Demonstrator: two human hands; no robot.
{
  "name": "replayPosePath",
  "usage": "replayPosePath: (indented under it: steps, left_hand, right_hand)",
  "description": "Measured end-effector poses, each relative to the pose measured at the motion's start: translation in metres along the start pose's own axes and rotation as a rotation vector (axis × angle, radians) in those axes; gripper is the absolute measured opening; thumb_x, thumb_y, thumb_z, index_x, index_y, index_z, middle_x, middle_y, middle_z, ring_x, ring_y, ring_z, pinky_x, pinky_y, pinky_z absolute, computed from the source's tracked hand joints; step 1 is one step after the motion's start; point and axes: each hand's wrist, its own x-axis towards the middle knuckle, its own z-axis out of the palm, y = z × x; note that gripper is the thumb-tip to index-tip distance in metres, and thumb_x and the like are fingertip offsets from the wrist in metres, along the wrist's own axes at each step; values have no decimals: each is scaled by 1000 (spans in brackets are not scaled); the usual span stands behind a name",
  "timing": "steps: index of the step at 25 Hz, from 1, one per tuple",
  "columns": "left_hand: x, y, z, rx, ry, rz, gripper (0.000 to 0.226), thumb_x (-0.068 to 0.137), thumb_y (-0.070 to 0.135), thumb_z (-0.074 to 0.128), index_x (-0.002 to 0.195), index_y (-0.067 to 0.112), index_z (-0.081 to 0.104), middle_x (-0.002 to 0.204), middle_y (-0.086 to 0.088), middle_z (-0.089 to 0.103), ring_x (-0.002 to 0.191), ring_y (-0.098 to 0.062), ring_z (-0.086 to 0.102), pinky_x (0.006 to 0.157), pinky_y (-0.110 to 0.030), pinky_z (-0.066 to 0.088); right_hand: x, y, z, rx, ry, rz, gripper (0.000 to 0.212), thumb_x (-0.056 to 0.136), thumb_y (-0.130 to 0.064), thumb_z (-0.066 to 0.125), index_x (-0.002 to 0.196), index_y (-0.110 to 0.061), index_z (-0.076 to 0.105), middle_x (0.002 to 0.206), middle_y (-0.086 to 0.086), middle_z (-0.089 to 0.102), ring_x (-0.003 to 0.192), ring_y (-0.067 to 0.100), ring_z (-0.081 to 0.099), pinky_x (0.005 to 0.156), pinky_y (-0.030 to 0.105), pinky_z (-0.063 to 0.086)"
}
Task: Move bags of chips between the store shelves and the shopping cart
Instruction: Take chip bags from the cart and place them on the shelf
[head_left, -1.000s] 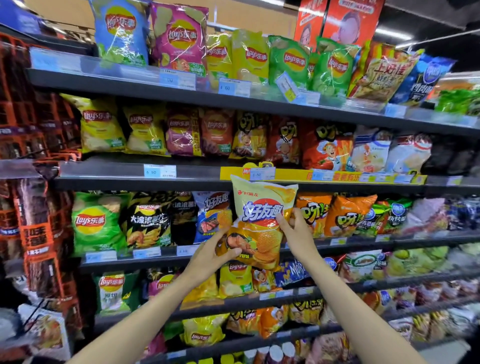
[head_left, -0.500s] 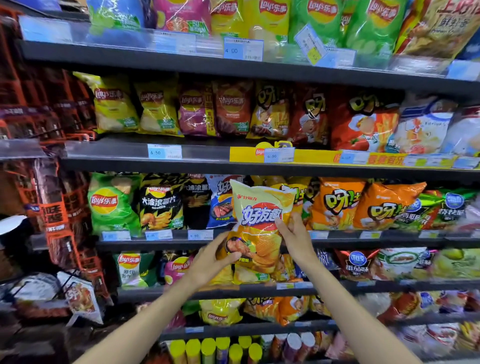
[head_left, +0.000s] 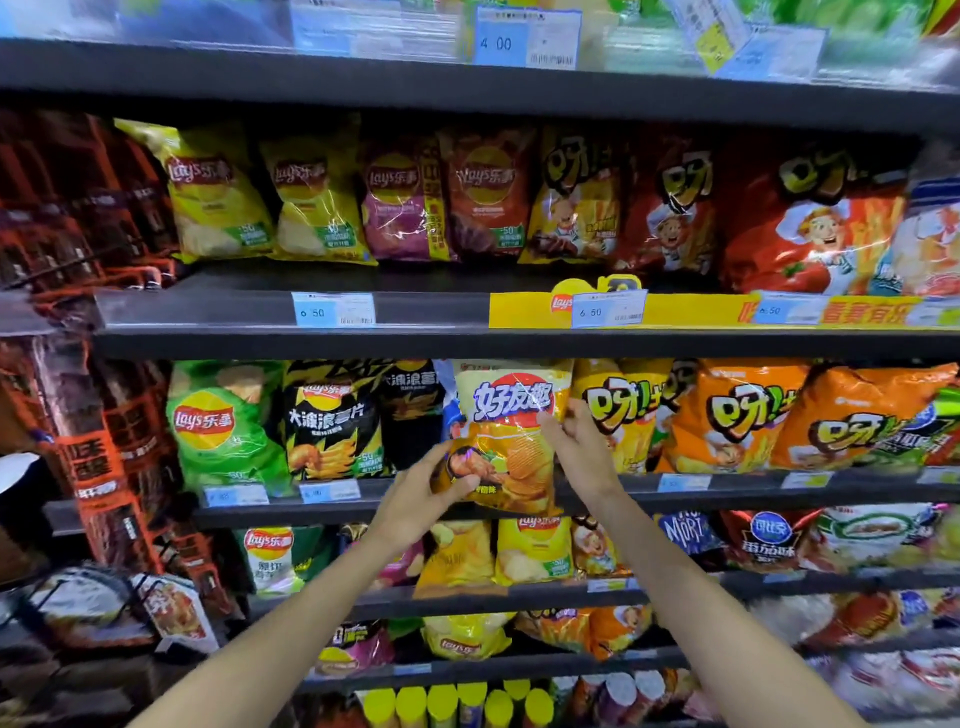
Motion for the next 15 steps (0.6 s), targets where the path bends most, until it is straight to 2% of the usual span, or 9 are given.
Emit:
replayPosePath:
  steps: [3, 6, 8, 11, 15]
  left_hand:
    - [19, -6, -6, 4, 18, 1, 74, 75, 79, 59, 139, 46, 42, 118, 23, 66, 109, 1, 62, 99, -41, 51]
    - [32, -12, -7, 22, 11, 11, 71, 76, 81, 56, 138, 49, 41, 117, 22, 66, 110, -3, 62, 98, -42, 51]
    - [37, -13, -6, 47, 14, 18, 70, 76, 82, 54, 137, 49, 40, 118, 19, 66, 110, -7, 63, 97, -41, 52]
    - [43, -9, -2, 73, 7, 30, 61, 81, 74, 55, 135, 50, 39, 119, 16, 66, 103, -11, 66, 92, -40, 54]
    - [50, -4, 13, 47, -26, 29, 76, 75, 81, 50, 141, 47, 34, 125, 14, 64, 117, -13, 60, 101, -45, 49]
  right_hand:
    - [11, -3, 7, 67, -34, 17, 41, 100, -29, 56, 133, -25, 33, 107, -11, 56, 96, 3, 59, 62, 2, 45]
    - [20, 6, 16, 103, -45, -4, 53, 94, -30, 65, 137, -28, 33, 121, -13, 58, 110, 1, 58, 81, 16, 53]
    - [23, 12, 18, 82, -50, -13, 66, 90, -33, 70, 142, -27, 31, 126, -12, 58, 113, 0, 57, 90, 24, 52]
    - [23, 15, 16, 81, -38, -20, 73, 88, -29, 72, 145, -21, 28, 128, -5, 57, 114, 5, 58, 87, 24, 54]
    - [27, 17, 10, -1, 52, -56, 68, 90, -24, 71, 143, -17, 30, 129, -1, 57, 116, 12, 57, 96, 31, 51]
